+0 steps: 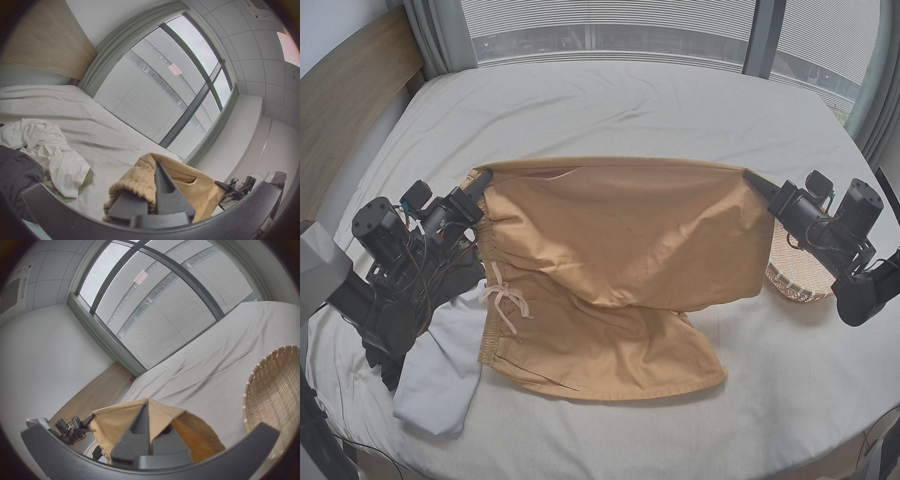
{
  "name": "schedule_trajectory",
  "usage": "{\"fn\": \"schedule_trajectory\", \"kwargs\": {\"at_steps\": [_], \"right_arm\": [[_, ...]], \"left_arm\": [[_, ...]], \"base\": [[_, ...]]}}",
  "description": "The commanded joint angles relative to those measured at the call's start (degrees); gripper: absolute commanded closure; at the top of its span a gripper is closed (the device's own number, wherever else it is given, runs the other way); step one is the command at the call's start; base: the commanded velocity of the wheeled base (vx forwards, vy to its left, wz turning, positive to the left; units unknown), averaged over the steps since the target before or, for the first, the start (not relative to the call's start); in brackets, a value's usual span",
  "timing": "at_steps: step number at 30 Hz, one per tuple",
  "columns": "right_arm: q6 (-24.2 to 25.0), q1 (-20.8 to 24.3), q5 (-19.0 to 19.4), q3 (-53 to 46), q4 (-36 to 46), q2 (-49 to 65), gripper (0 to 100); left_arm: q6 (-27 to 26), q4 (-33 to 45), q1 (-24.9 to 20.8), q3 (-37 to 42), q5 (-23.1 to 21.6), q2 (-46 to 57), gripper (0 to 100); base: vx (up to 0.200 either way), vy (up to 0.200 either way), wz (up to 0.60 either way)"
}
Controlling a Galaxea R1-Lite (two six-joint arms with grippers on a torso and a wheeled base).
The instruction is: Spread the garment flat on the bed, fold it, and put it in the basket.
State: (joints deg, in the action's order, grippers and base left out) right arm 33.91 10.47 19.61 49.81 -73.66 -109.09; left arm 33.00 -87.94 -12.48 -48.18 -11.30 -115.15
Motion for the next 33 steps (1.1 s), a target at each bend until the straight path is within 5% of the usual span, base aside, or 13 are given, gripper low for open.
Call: {"fn": "schedule_trajectory", "kwargs": {"at_steps": [1,10,11,22,33], "right_arm": [[0.0,-1.4,0.0,6.1,1.7,-6.2,100],[-0.1,-1.4,0.0,10.9,1.1,-11.1,100],[-0.1,-1.4,-0.1,11.4,1.1,-11.8,0],[-1.9,-0.7,-0.6,6.9,-3.2,-11.9,0],[-2.5,1.5,-0.6,-12.1,-14.6,-9.6,0]], "left_arm": [[0.0,0.2,-0.1,-5.7,0.4,-6.2,100],[0.1,2.9,0.2,-11.3,0.3,-11.2,100],[0.1,3.3,0.2,-12.5,0.4,-11.9,0],[0.8,11.2,0.8,-15.5,2.7,-12.3,0],[-2.7,17.2,0.9,-4.7,4.1,-4.8,0]], "base": [[0.000,0.000,0.00],[0.000,0.000,0.00],[0.000,0.000,0.00],[0.000,0.000,0.00],[0.000,0.000,0.00]]}}
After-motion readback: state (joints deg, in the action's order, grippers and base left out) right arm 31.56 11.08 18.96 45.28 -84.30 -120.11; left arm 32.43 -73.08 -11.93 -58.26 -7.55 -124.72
